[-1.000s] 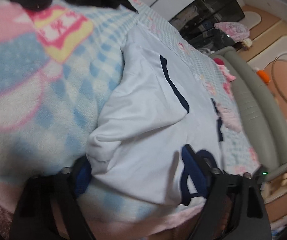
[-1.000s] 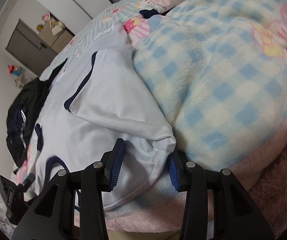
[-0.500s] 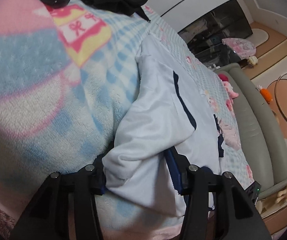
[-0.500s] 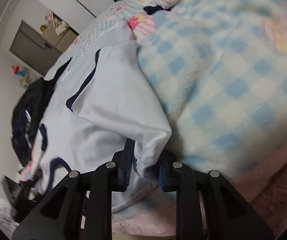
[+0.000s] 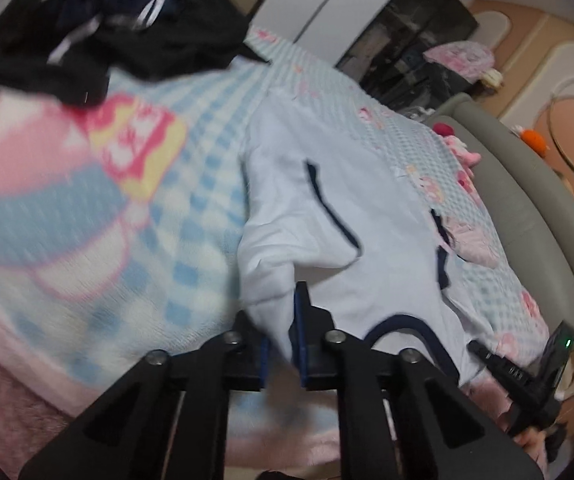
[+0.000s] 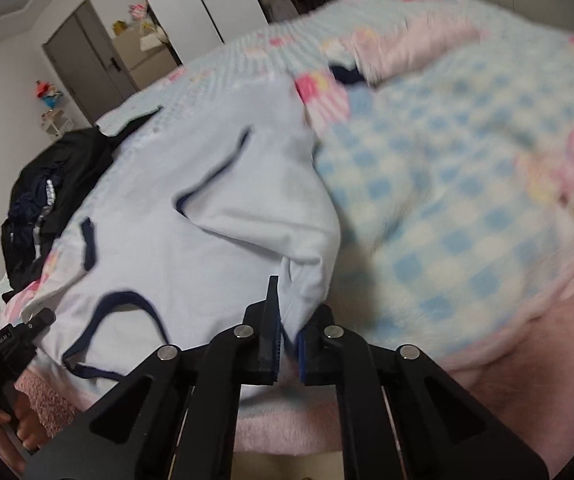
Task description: Fold clothes
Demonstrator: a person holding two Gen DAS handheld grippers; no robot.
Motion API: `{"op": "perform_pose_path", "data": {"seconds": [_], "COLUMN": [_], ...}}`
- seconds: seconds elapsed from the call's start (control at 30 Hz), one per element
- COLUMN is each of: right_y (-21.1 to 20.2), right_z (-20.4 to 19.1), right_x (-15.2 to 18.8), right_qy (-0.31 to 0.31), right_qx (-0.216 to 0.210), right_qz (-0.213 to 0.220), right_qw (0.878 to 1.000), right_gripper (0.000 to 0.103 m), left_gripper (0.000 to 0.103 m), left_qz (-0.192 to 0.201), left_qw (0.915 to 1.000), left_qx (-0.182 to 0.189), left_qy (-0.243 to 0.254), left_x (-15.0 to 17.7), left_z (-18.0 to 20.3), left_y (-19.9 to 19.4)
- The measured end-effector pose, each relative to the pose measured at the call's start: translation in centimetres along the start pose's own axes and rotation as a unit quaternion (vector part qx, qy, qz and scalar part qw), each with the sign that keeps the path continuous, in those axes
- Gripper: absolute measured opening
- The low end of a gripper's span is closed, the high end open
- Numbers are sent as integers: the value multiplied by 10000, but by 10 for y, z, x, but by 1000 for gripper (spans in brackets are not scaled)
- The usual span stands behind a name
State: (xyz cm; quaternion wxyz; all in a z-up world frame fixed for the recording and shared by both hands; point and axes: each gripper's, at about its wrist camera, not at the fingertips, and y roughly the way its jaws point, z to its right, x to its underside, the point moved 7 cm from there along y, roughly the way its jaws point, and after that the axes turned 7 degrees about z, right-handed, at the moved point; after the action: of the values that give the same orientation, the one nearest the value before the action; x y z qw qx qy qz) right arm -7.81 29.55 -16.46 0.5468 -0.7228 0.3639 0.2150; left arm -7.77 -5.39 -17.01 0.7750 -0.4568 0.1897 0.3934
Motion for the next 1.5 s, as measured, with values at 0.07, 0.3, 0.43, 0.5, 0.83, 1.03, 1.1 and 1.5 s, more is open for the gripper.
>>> {"op": "perform_pose_path", "data": {"seconds": [0.07, 0.3, 0.43, 0.5, 0.83, 1.03, 1.1, 1.5], "right_y": [-16, -17, 5, 12, 17, 29, 33, 50], "right_z": [-4, 5, 13, 13, 20, 18, 17, -2], "right_x": [-6, 12, 22, 22, 21, 21, 21, 22], "right_qy": [-13, 226, 831, 983, 1238, 1091, 1036, 1174], "right_qx": [-107, -302, -621, -729, -715, -601, -544, -1105], "right_qz": [114, -164, -544, -597, -495, -517, -528, -648], "right_qw": [9999, 9992, 9931, 9907, 9885, 9909, 9917, 9848], "right_gripper": [3, 6, 11, 20, 42, 32, 24, 29], "left_gripper": [5, 5, 6, 9, 48, 45, 30, 49], "left_qz": [12, -331, -383, -352, -375, -302, -343, -131], "left_qw": [9998, 9988, 9942, 9936, 9920, 9859, 9854, 9853], "left_qx": [15, 207, 424, 543, 382, 1129, 1088, 1170], "left_qy": [186, -284, -914, -921, -1144, -1195, -1267, -1240], "left_x": [-4, 7, 11, 8, 17, 8, 10, 9], "left_z": [3, -15, -29, -27, -34, -18, -21, -8], "left_y": [-12, -4, 8, 12, 20, 24, 24, 38]}}
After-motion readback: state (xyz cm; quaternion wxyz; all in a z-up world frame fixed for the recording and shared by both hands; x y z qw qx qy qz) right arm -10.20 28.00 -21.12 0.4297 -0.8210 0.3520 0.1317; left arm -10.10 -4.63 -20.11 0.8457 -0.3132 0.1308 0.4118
